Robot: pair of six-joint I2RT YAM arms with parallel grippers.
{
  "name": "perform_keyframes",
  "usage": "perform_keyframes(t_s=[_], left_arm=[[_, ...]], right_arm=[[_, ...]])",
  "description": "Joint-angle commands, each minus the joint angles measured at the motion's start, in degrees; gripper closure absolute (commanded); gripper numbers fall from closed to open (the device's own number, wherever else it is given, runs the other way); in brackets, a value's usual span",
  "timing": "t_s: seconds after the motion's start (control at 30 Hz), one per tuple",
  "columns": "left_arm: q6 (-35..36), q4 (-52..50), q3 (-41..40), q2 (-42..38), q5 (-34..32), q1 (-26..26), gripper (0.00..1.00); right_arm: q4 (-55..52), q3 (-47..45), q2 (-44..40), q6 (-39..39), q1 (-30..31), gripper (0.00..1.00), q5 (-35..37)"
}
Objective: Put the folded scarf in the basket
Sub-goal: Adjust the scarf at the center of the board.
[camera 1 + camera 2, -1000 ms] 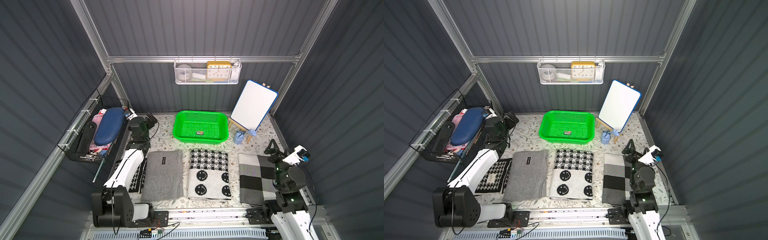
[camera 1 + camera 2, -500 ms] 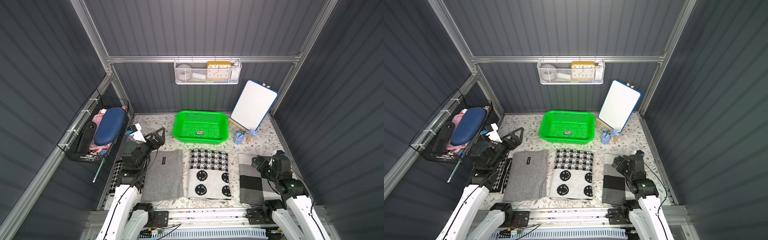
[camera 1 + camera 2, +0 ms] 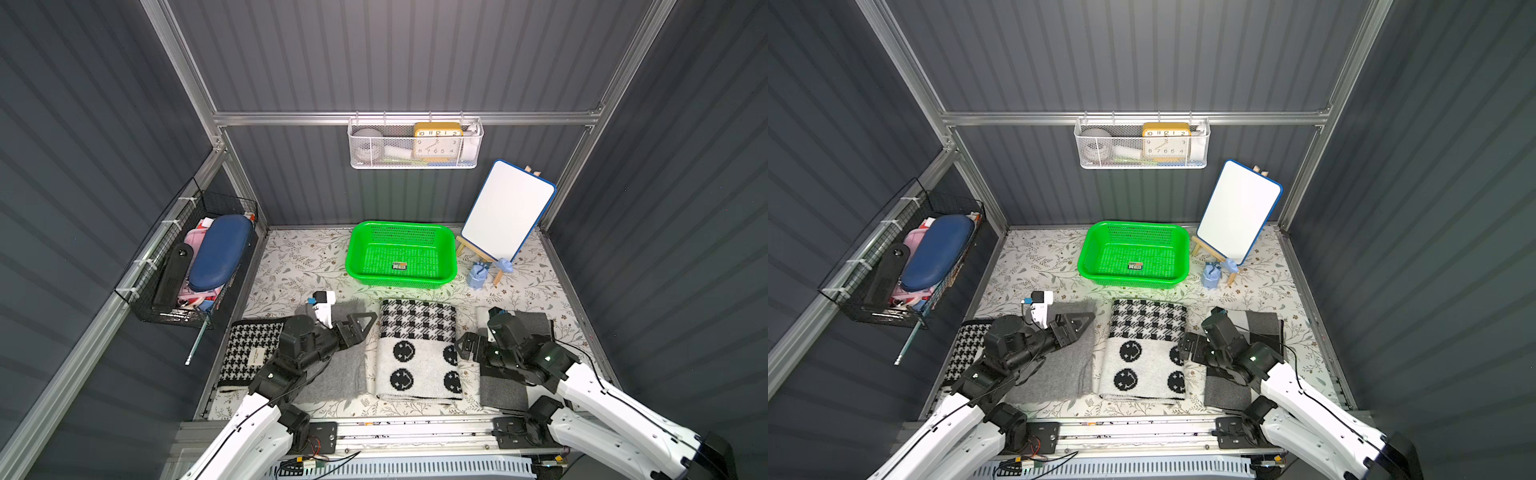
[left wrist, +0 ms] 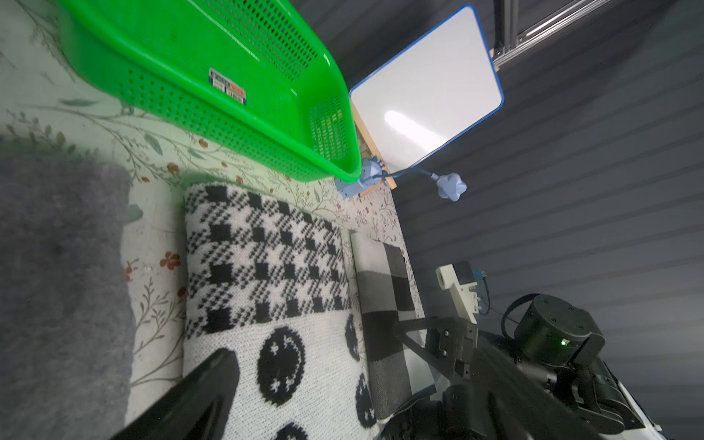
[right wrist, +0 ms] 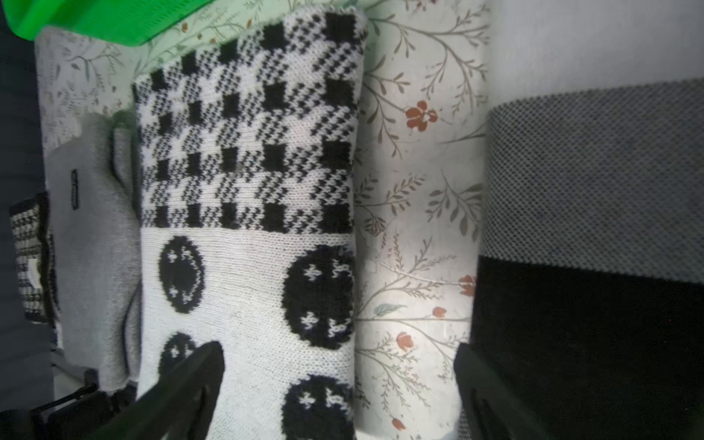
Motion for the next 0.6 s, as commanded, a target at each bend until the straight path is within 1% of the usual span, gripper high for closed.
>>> perform_keyframes(t_s=[0.0,0.07,0.13,0.2,0.3,0.4,0.47,0.57], left_arm=[[-4.01,-1.13,-0.76,3.89,-3.70,-5.02,0.02],[-5.61,-0.34,-0.43,7.39,-5.46,-8.62,0.02],[-7.04,0.85,-0.04,10.50,-7.65,-12.61,0.03],[-9.08,2.07,0.17,13.92,-10.11,-16.49,0.03],[-11.60,3.58,0.24,19.11,-11.21,-20.27,0.04],[-12.62,5.07,0.03,22.68,-12.03,-22.11,0.05],[-13.04,6.07,-0.67,23.90,-12.09,-22.13,0.07],[-12.96,5.74,-0.43,25.58,-12.37,-22.11,0.08]], right_arm=[[3.62,-0.89,1.60,3.85,0.80,0.02,5.28],[4.81,-1.44,2.19,5.05,0.80,0.02,6.05],[8.28,-2.48,2.37,6.14,0.84,0.03,6.75],[11.63,-3.79,2.38,7.47,0.80,0.06,7.43],[17.08,-5.64,2.96,9.05,0.85,0.10,7.17],[19.59,-5.98,4.45,11.34,0.84,0.14,7.17],[22.32,-6.26,5.70,12.55,0.79,0.15,6.32],[27.47,-6.55,9.04,12.94,0.79,0.17,5.23]])
